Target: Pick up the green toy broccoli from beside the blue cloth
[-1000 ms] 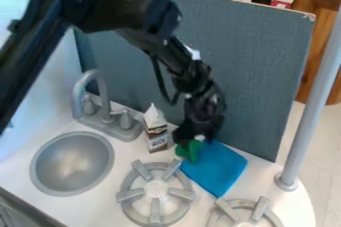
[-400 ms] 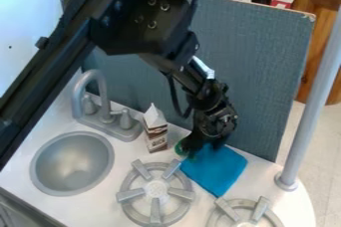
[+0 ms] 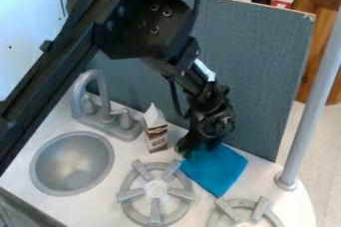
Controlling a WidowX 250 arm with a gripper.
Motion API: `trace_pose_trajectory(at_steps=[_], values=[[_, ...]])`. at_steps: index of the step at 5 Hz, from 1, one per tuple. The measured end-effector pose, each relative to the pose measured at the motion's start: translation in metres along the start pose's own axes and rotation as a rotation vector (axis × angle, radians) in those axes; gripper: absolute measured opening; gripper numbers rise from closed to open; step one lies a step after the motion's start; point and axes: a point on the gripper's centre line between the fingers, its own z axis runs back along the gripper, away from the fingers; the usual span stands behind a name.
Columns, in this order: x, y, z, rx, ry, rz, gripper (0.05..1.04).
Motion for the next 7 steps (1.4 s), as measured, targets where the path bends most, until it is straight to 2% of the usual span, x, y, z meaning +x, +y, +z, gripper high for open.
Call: trace_pose_trajectory(at_steps=[2, 3, 4, 6, 7], values=[[0.005, 0.015, -0.011, 0.118, -0.044, -0.026, 1.001], [0.007, 0.016, -0.02, 0.158, -0.058, -0.02, 1.0], [0.007, 0.015, -0.023, 0.175, -0.053, -0.022, 0.95], [0.007, 0.033, -0.028, 0.181, -0.025, -0.047, 0.423], [0.007, 0.041, -0.028, 0.175, -0.008, -0.07, 0.304]])
